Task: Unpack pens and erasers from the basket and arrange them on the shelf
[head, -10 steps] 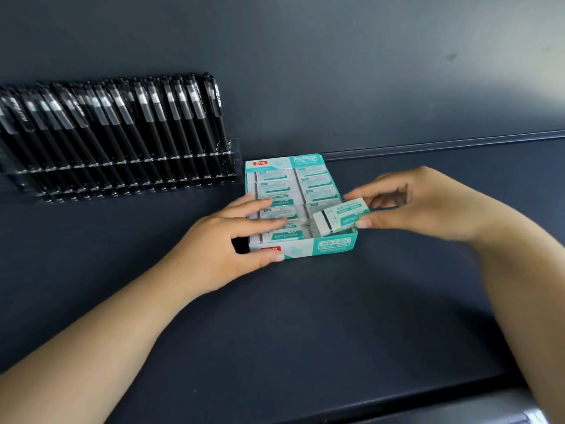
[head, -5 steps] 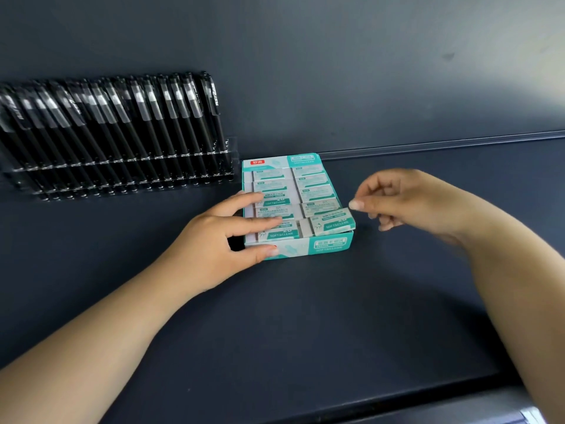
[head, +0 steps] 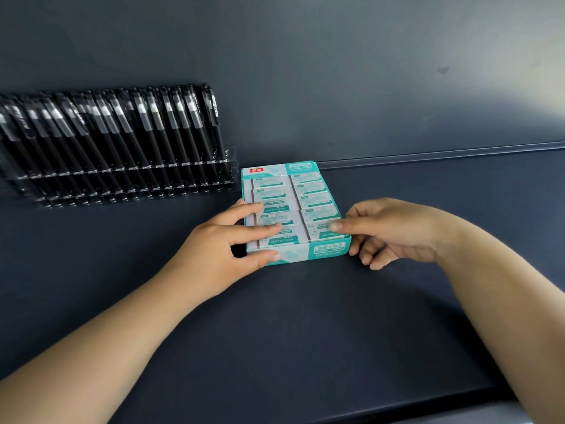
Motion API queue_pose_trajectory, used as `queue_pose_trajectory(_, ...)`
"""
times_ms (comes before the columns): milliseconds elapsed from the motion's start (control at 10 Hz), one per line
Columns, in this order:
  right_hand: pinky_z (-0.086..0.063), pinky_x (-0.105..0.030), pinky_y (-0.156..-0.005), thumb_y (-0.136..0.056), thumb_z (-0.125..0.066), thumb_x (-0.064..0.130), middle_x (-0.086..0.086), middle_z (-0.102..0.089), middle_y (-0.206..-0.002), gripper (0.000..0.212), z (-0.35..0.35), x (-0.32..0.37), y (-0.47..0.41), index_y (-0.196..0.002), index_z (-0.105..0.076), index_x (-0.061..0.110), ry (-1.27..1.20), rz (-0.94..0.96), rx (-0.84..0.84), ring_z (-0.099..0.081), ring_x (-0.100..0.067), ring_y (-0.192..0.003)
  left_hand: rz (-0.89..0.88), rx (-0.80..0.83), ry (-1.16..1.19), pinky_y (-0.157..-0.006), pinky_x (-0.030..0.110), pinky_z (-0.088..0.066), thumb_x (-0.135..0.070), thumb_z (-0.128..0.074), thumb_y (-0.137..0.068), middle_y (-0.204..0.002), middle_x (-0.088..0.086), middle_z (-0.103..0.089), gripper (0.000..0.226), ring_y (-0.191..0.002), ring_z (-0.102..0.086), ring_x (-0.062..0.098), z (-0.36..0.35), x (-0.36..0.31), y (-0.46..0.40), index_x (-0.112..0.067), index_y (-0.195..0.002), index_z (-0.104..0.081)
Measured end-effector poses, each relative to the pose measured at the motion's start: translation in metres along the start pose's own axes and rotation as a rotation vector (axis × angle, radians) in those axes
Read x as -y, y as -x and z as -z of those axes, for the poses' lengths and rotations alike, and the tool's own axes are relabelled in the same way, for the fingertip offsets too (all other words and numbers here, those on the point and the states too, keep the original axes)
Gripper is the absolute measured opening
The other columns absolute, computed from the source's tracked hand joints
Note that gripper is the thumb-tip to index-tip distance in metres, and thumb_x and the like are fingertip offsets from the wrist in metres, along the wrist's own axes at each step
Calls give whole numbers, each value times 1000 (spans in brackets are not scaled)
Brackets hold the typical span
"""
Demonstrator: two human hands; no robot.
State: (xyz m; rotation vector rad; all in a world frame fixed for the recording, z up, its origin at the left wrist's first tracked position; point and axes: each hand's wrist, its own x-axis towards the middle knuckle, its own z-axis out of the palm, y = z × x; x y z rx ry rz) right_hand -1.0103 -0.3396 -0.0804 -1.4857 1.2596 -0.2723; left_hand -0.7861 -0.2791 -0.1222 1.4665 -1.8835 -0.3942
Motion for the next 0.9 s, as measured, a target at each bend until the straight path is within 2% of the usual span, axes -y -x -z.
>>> queue_pose_trajectory(100, -45, -18, -42, -83, -63, 31, -4, -55, -63, 20, 1, 2, -7, -90, -51, 16, -63, -3, -34, -54, -10, -42, 20, -17, 12, -96, -7, -10, -14, -74, -72, -122, -25, -37, 52, -124, -29, -6, -3, 0, -5, -31, -115, -50)
queue_pose_trajectory(200, -45, -17, -42, -88, -57, 32, -3, -51, -64, 17, 1, 3, -14, -101, -57, 22, -73, 24, -60, -54, -8, -41, 48, -7, 27, -94, -9, -7, -15, -72, -75, -125, -22, -35, 50, -126, -24, -7, -5, 2, -14, -38, -112, -48)
queue_pose_trajectory(400, -45, -16, -42, -91, -53, 30, -3, -48, -64, 17, 1, 3, -22, -105, -61, 23, -133, 46, -112, -53, -7, -39, 69, 23, 68, -92, -10, -6, -15, -72, -76, -134, -13, -40, 46, -125, -21, -8, -7, 6, -28, -39, -110, -50)
queue_pose_trajectory(700, -45, -16, -42, -89, -58, 28, 0, -50, -61, 9, 0, 1, -20, -95, -65, 26, -185, 47, -147, -52, -7, -41, 62, 69, 106, -92, -9, -5, -16, -71, -77, -141, -9, -39, 43, -125, -17, -11, -5, 12, -34, -36, -111, -55)
queue_pose_trajectory(800, -44, -16, -42, -87, -60, 28, 0, -50, -61, 11, -3, 2, -19, -96, -66, 24, -204, 40, -170, -50, -6, -40, 60, 69, 109, -100, 0, -8, -18, -70, -78, -144, -8, -36, 41, -126, -15, -10, -9, 16, -35, -30, -115, -59)
queue_pose_trajectory(900, -44, -17, -41, -87, -60, 29, -1, -51, -63, 17, -8, 1, -15, -97, -66, 16, -173, 79, -307, -50, -8, -43, 117, 87, 136, -108, 12, -13, -23, -68, -80, -146, -11, -32, 48, -125, -22, -9, -3, 11, -30, -26, -126, -54)
